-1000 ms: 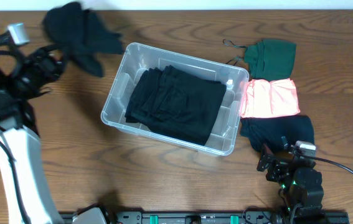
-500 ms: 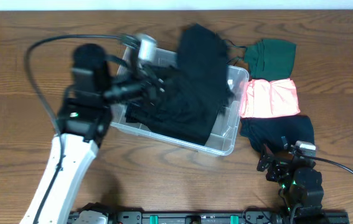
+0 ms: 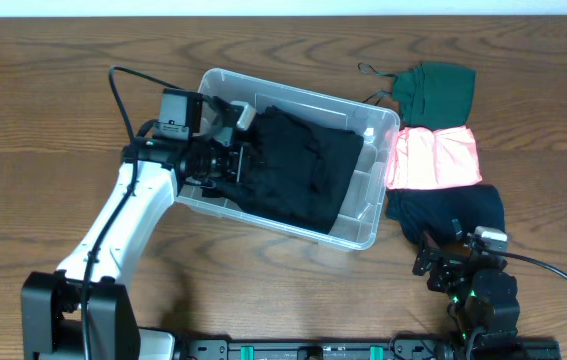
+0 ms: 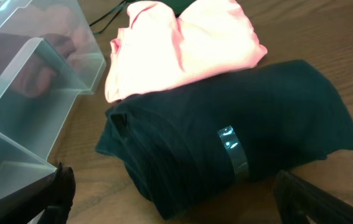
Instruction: Pack container
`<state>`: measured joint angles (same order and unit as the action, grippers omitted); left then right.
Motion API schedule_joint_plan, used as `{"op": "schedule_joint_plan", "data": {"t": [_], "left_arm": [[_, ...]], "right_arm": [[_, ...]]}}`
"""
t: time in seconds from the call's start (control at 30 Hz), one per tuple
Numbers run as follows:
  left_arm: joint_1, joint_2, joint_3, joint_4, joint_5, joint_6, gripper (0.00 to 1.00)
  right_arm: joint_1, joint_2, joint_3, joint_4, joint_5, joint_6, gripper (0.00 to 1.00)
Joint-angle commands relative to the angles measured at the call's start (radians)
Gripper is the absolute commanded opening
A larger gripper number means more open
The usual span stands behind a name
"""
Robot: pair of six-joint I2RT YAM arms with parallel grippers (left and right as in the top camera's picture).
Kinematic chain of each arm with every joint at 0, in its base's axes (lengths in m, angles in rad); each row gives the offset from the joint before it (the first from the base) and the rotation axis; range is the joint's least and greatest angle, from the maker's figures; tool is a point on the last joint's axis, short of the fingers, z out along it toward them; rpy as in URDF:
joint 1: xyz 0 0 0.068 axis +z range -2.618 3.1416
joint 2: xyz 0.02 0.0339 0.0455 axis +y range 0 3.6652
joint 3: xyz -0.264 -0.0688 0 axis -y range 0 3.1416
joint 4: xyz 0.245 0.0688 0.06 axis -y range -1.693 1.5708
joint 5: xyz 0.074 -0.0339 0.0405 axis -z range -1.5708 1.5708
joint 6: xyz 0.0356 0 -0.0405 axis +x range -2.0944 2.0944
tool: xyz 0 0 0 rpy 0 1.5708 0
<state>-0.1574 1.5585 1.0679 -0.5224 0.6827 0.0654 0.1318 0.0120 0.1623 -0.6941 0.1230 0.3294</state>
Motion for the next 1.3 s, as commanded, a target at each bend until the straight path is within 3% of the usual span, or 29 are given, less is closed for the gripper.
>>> {"op": "schedule_joint_plan", "data": {"t": [0.0, 0.2, 0.5, 0.57, 0.63, 0.67, 0.7, 1.0, 1.17, 1.27], "left_arm": [[0.041, 0.008, 0.003, -0.013, -0.240, 0.029, 0.06], [0.090, 0.009, 0.003, -0.038, -0.473, 0.022, 0.06], [0.091, 0.010, 0.003, -0.083, -0.687, -0.072, 0.06], [0.091, 0.010, 0.003, -0.089, -0.695, -0.084, 0.17], [0.091, 0.008, 0.004, -0.100, -0.695, -0.124, 0.36], [0.091, 0.005, 0.004, -0.106, -0.695, -0.143, 0.64], [0.091, -0.002, 0.005, -0.114, -0.695, -0.160, 0.76], [0.088, -0.164, 0.018, -0.229, -0.691, -0.335, 0.77], [0.088, -0.216, 0.018, -0.224, -0.693, -0.340, 0.78], [0.089, -0.223, 0.018, -0.138, -0.718, -0.241, 0.83]], "right_arm": [[-0.013, -0.006, 0.000, -0.013, 0.000, 0.007, 0.99], [-0.013, -0.006, 0.000, -0.013, 0.000, 0.007, 0.99], [-0.013, -0.006, 0.000, -0.013, 0.000, 0.007, 0.99], [-0.013, -0.006, 0.000, -0.013, 0.000, 0.007, 0.99], [-0.013, -0.006, 0.000, -0.013, 0.000, 0.007, 0.99], [-0.013, -0.006, 0.000, -0.013, 0.000, 0.007, 0.99], [-0.013, -0.006, 0.000, -0.013, 0.000, 0.007, 0.99], [-0.013, -0.006, 0.000, -0.013, 0.000, 0.007, 0.99], [-0.013, -0.006, 0.000, -0.013, 0.000, 0.007, 0.99], [-0.013, -0.006, 0.000, -0.013, 0.000, 0.007, 0.99]]}}
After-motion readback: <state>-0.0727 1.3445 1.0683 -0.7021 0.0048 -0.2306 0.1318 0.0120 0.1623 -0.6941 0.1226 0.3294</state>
